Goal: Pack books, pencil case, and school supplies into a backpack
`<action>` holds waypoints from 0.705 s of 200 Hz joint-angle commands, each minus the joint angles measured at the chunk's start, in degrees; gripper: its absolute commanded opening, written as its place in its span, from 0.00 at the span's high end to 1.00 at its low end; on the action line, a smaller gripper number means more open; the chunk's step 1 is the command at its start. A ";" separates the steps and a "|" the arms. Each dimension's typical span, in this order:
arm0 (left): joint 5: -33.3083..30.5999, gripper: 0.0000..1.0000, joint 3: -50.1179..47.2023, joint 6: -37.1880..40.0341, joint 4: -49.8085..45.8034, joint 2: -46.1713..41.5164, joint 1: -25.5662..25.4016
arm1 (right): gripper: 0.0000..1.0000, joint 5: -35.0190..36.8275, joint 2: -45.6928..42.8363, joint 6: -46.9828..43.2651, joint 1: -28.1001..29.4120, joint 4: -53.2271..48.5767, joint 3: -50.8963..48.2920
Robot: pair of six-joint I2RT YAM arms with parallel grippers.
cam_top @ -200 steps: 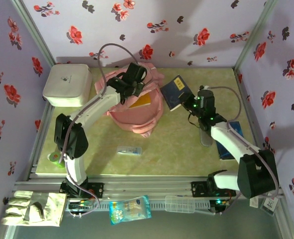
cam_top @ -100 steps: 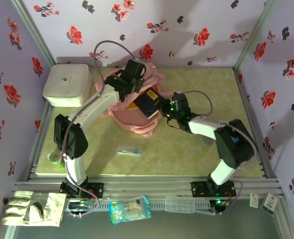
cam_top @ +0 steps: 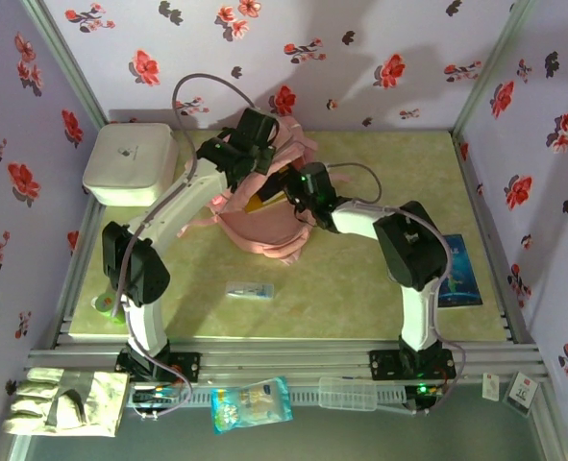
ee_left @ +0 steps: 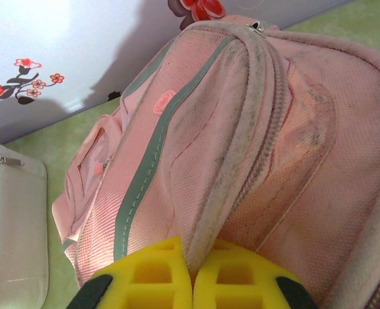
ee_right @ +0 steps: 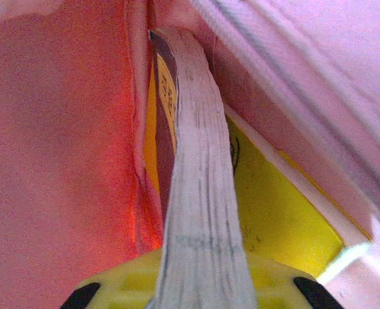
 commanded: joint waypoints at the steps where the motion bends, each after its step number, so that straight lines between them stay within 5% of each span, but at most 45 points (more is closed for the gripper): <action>1: 0.44 1.00 4.45 -2.89 5.15 -1.68 0.82 | 0.81 0.49 2.69 1.10 1.07 -2.07 5.35; 72: 3.27 1.00 5.92 -4.13 3.06 -0.24 1.80 | 0.60 -4.31 6.01 2.98 1.60 -2.12 8.96; 141: 5.92 1.00 5.71 -3.86 0.97 0.24 2.96 | 0.41 1.71 -10.94 -2.81 1.31 -11.52 -3.05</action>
